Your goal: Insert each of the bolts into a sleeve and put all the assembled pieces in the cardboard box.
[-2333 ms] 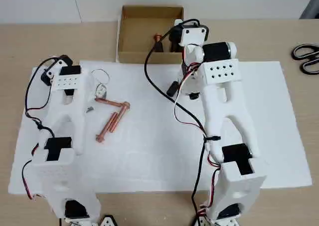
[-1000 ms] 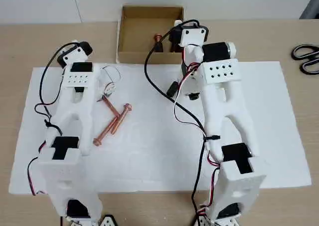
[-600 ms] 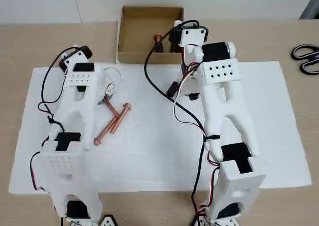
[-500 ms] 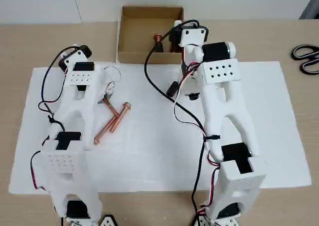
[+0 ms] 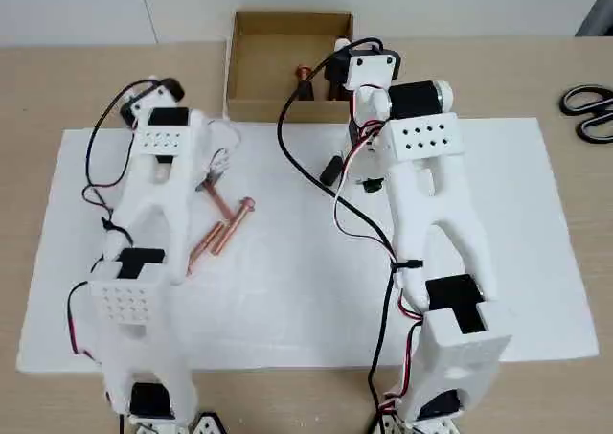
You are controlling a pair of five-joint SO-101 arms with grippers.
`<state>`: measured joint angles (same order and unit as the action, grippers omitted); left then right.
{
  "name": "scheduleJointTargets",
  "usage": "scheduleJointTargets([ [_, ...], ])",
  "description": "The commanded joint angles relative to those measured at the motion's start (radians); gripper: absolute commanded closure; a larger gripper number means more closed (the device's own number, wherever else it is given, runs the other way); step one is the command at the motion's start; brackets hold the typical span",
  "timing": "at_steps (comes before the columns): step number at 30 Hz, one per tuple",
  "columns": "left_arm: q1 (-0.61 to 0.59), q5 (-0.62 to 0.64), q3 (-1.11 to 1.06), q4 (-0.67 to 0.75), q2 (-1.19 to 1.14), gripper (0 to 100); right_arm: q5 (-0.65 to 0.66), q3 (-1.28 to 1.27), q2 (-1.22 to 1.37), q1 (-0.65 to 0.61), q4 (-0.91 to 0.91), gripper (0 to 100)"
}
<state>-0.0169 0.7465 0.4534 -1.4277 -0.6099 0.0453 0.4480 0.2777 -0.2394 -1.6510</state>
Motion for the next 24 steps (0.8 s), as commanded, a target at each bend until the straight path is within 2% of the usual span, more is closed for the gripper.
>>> scheduleJointTargets([
  [1, 0.008, -0.003, 0.251, -0.137, 0.02, 99, 0.011, 0.029, -0.008, 0.019, -0.002, 99.5],
  [7, 0.009, -0.083, 0.573, -0.311, 0.02, 99, 0.012, 0.029, -0.012, 0.019, -0.002, 99.5],
  [13, 0.009, -0.163, 0.733, -0.327, 0.08, 99, 0.012, 0.034, -0.031, 0.012, -0.008, 99.5],
  [18, 0.031, -0.201, 0.702, -0.327, 0.298, 99, 0.012, 0.034, -0.262, 0.018, -0.012, 99.5],
  [24, 0.069, -0.222, 0.478, -0.327, 0.552, 99, 0.012, 0.029, -0.535, 0.013, -0.01, 99.5],
])
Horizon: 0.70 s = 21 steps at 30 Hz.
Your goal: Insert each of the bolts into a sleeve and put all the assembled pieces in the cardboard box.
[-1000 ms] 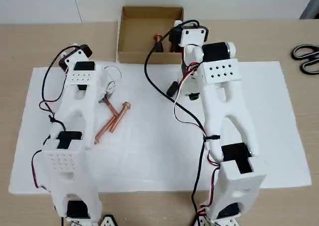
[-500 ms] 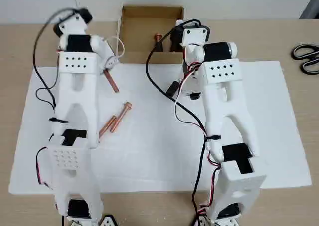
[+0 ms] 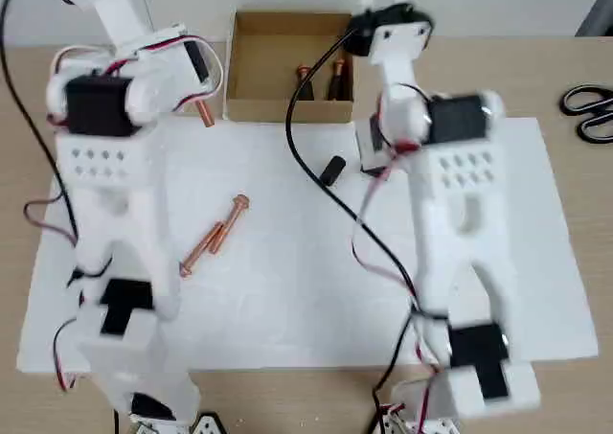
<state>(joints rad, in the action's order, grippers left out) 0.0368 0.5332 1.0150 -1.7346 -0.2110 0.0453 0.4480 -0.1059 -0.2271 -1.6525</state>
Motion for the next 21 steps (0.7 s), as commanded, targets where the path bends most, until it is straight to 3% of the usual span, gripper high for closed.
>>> scheduleJointTargets([
  [1, 0.026, -0.009, -0.134, -0.02, 0.193, 99, 0.012, 0.029, -0.186, 0.002, -0.008, 99.5],
  [7, 0.121, -0.011, -0.423, -0.018, 0.405, 99, 0.012, -0.046, -0.384, -0.01, -0.021, 99.5],
  [14, 0.155, -0.058, -0.599, 0.02, 0.525, 99, 0.012, -0.436, -0.696, -0.07, 0.008, 99.5],
  [17, 0.161, -0.06, -0.68, 0.054, 0.531, 99, 0.012, -0.69, -0.789, -0.071, 0.148, 99.5],
  [21, 0.16, -0.06, -0.794, 0.193, 0.532, 99, 0.012, -1.045, -0.892, -0.074, 0.476, 99.5],
])
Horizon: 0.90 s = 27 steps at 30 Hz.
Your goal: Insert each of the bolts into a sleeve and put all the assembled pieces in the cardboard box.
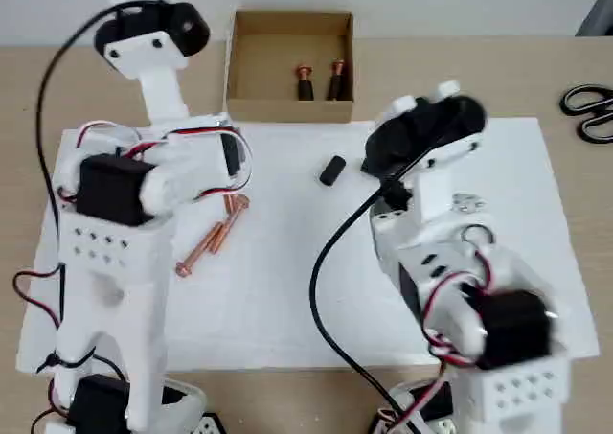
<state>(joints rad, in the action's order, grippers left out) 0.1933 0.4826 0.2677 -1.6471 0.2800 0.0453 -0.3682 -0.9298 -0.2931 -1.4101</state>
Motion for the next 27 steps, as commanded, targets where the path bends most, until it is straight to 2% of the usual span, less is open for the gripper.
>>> scheduleJointTargets([
  [1, 0.003, -0.009, -0.073, 0.144, 0.041, 99, 0.012, -0.304, -0.094, -0.008, 0.323, 99.5],
  [6, 0.005, -0.008, -0.154, 0.265, 0.041, 99, 0.012, -0.628, -0.223, -0.008, 0.68, 99.5],
  [13, 0.068, -0.003, -0.248, 0.367, 0.04, 99, 0.009, -0.982, -0.432, -0.008, 0.921, 99.5],
  [20, 0.133, -0.003, -0.315, 0.571, 0.041, 99, -0.029, -1.204, -0.671, -0.058, 0.963, 99.5],
  [23, 0.164, 0.0, -0.321, 0.6, 0.041, 99, -0.094, -1.255, -0.759, -0.099, 0.963, 99.5],
  [27, 0.187, 0.054, -0.321, 0.603, 0.04, 99, -0.107, -1.303, -0.814, -0.131, 0.963, 99.5],
])
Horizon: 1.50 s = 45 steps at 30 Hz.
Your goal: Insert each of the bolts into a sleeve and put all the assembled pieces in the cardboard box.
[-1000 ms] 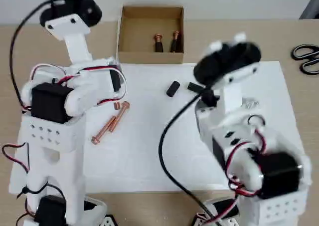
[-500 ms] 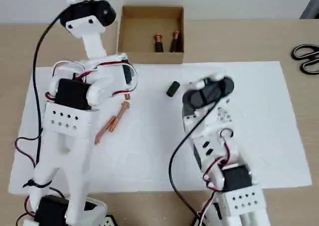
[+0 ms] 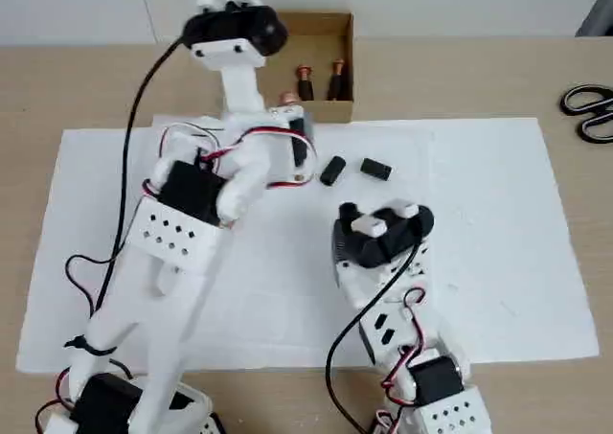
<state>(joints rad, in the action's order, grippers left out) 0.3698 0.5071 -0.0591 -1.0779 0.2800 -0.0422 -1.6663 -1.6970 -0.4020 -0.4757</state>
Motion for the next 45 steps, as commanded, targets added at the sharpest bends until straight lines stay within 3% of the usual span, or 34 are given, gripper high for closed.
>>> scheduleJointTargets([
  [1, 0.011, 0.032, 0.005, 0.034, 0.034, 99, -0.021, -0.009, -0.051, -0.027, 0.028, 99.5],
  [3, 0.009, 0.034, -0.021, 0.049, 0.032, 99, -0.021, -0.012, -0.053, -0.036, 0.028, 99.5],
  [9, 0.011, 0.034, -0.22, 0.267, 0.043, 99, -0.038, -0.009, -0.053, -0.042, 0.027, 99.5],
  [17, 0.083, 0.034, -0.294, 0.319, 0.143, 99, -0.064, 0.014, -0.053, -0.042, -0.05, 99.5],
  [27, 0.114, 0.003, -0.605, 0.56, 0.344, 99, -0.064, 0.014, -0.053, -0.082, -0.061, 99.5],
  [45, 0.155, 0.006, -0.688, 0.572, 0.373, 99, -0.064, 0.014, -0.056, -0.125, -0.054, 99.5],
])
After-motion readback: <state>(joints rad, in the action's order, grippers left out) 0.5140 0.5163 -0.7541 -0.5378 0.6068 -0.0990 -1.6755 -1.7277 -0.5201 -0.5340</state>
